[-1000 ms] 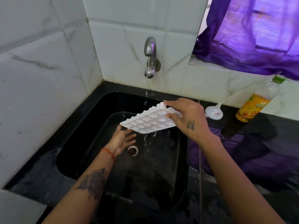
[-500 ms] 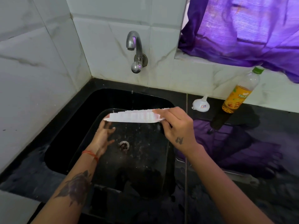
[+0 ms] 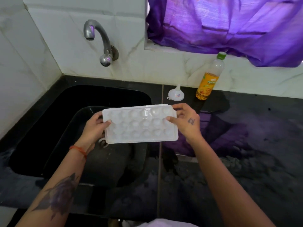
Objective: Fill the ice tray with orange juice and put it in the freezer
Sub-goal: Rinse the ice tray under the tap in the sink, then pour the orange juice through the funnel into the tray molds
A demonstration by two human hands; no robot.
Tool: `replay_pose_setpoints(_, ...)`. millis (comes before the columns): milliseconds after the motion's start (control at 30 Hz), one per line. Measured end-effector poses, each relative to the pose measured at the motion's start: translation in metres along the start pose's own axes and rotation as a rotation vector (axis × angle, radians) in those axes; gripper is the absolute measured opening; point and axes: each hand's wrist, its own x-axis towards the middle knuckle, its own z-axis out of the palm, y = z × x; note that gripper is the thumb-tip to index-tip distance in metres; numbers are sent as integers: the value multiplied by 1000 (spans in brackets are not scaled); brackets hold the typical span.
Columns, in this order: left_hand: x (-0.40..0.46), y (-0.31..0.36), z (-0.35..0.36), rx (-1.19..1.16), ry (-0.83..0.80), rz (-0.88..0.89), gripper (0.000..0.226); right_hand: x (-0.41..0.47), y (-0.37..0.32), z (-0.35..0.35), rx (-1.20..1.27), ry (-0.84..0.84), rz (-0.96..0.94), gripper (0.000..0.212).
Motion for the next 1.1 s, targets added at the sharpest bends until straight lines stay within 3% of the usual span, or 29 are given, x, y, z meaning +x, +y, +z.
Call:
replay_pose_setpoints(267,-33,10,114,203,-238,-38,33,-2,90,-113,-119,91,340,22)
replay_pose_setpoints(700,-65,-28,179,473,-184,-72,34,-27,155,-151,-359,76,423,37)
replay_pose_setpoints(933,-60,-19,175,778,-122,144,39,-18,152,-157,-538,-59,423,47)
replay_pose_setpoints(1100,-32,11,200,748,-163,310,44,17,124,-161,-475,-67,344,49)
